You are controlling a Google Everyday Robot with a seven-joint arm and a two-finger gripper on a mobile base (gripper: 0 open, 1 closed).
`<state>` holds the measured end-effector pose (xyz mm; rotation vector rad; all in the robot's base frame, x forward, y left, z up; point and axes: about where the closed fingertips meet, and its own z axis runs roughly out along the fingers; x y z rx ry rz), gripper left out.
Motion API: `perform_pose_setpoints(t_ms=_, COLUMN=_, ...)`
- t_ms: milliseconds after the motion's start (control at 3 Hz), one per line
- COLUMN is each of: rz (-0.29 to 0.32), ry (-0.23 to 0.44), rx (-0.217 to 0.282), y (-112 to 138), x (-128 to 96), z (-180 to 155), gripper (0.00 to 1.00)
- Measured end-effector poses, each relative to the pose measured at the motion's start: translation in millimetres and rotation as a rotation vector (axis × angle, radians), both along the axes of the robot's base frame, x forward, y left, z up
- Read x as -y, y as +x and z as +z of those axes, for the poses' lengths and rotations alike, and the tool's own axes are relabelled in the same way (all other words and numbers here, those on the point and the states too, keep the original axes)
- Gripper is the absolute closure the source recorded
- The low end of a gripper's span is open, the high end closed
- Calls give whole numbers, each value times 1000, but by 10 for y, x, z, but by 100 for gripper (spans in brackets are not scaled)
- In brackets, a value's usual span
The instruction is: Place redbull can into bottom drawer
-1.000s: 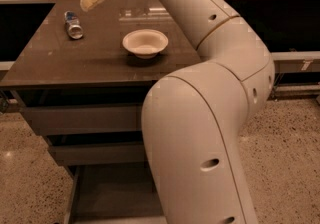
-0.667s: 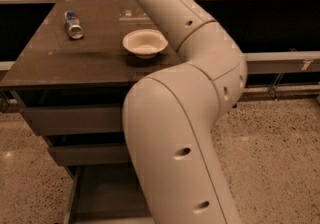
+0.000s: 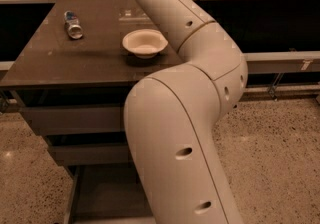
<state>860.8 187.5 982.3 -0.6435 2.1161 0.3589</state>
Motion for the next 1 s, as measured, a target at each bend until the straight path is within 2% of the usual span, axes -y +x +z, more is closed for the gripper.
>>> perform_pose_setpoints(t_ms=333, rz=9, ry=28, rx=-16, y=16, x=-183, z=-15, gripper=0)
perform_pose_setpoints(t_ms=1000, rz=-51, ry=35, rx=-4, y=206, x=-583, z=-118, gripper=0)
